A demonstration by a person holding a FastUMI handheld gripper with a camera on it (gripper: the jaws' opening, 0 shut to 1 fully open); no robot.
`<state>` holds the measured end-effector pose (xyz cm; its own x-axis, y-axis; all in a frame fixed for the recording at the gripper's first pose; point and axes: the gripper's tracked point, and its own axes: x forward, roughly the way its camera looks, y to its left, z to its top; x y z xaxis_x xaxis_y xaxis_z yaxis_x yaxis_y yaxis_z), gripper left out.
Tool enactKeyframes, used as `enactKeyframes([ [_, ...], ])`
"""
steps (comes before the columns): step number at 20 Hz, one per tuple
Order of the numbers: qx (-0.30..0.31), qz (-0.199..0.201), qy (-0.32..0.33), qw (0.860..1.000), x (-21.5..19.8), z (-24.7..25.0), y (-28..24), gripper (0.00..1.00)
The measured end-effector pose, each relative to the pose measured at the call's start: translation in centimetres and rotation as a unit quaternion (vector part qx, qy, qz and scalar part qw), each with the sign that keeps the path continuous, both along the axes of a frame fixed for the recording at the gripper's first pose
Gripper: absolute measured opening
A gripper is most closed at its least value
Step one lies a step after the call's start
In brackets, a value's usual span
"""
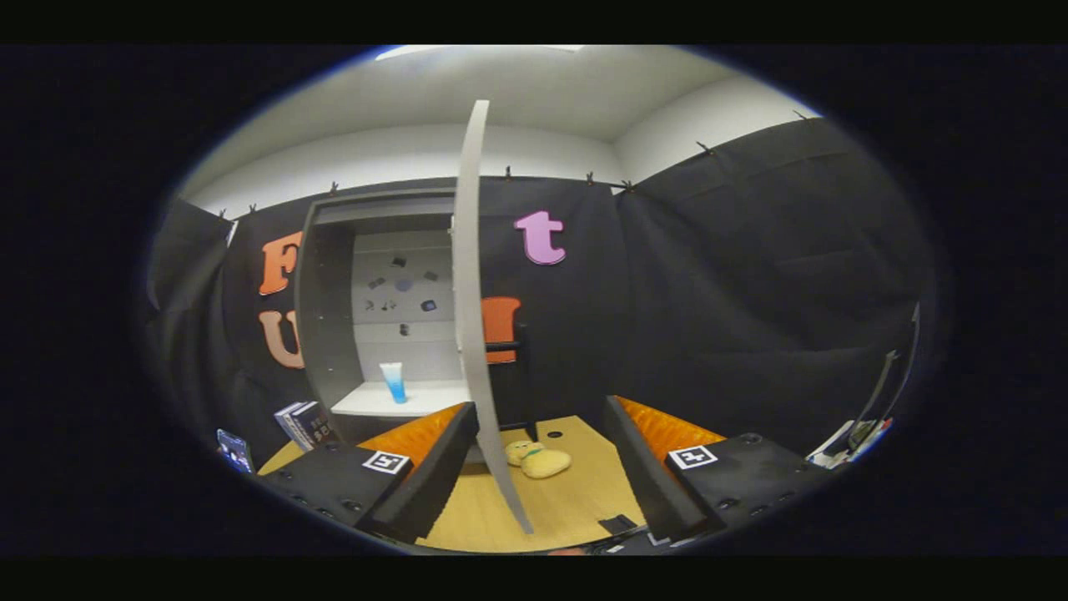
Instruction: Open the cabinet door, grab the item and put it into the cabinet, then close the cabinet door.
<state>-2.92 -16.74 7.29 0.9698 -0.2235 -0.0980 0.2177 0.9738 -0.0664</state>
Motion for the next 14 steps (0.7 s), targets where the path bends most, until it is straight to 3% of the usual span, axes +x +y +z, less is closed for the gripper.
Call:
enactKeyframes([
  [8,0.026,-0.014,0.006,1.0,5.0,-1.0,-4.6,0.97],
  [14,0.03,-0.014,0.009,0.999,5.8,-1.3,-5.4,0.94],
])
